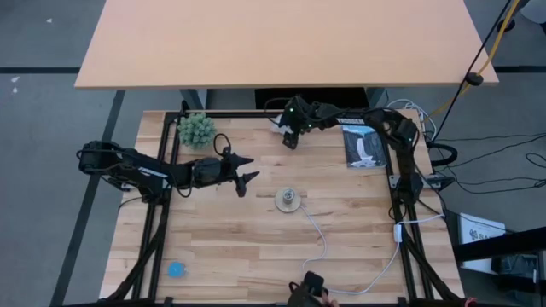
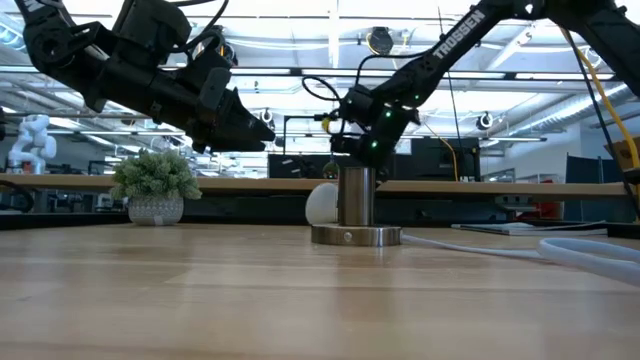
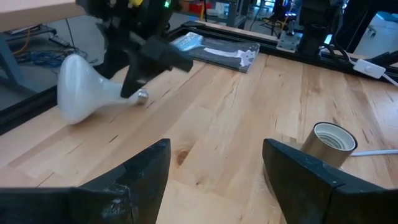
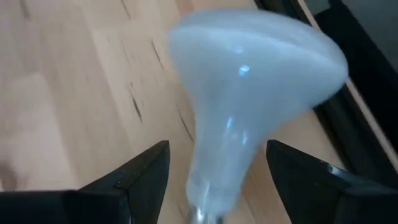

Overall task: Screw lightbulb
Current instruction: Insert the white light bulb into the gold lamp

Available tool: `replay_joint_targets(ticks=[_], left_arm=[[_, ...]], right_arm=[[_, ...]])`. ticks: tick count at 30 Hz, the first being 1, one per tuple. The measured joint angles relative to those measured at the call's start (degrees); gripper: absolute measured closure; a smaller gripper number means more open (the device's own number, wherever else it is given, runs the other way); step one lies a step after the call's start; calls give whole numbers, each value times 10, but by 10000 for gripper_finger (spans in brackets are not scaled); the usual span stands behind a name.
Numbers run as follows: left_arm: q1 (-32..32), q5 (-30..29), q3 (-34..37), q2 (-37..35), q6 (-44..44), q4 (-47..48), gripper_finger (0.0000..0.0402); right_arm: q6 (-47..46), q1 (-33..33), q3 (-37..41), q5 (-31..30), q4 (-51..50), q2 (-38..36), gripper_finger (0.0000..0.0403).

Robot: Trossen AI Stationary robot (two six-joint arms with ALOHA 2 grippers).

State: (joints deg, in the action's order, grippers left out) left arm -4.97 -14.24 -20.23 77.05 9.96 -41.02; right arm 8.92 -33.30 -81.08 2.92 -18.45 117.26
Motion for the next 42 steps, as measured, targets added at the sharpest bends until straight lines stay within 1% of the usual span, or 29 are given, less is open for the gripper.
replay_joint_targets(ticks=[3,5,8,10,12,16,17,20,24,26,30,32,35,38,39,40,42], left_arm=[[0,0,0,0,0,-1,143],[0,0,0,0,0,-1,143],[0,0,0,0,-2,-2,143],[0,0,0,0,-17,-2,143],[0,-1,0,0,-40,-2,143],[0,-2,0,0,-77,-2,143],[0,-2,0,0,-78,-2,143],[0,-3,0,0,-73,-2,143],[0,-3,0,0,-70,-2,143],[0,-3,0,0,-70,-9,143],[1,-1,0,0,-58,-27,143],[4,7,0,0,-57,-26,143],[9,11,0,0,-57,-30,143],[14,14,0,0,-58,-41,143],[14,24,0,0,-60,-41,143],[14,39,0,1,-63,-41,143],[14,59,0,3,-69,-51,143]], right_arm=[[-36,1,0,-23,10,21,145],[-51,0,0,-28,19,35,145],[-54,-1,0,-30,26,48,147],[-53,0,0,-32,26,47,157],[-49,0,0,-44,22,42,183],[-30,0,0,-42,2,14,267],[-29,0,0,-40,-10,5,275],[-25,0,0,-26,-71,-20,275],[-38,9,0,-25,-179,-64,275],[-45,19,14,-25,-203,-86,275],[-77,45,95,-25,-193,-154,275],[-113,60,159,-25,-168,-206,275],[-190,93,279,-29,-111,-305,275],[-278,142,398,-38,-14,-418,275],[-308,162,435,-51,24,-452,275],[-341,185,476,-75,75,-487,275],[-388,229,553,-133,225,-536,275]])
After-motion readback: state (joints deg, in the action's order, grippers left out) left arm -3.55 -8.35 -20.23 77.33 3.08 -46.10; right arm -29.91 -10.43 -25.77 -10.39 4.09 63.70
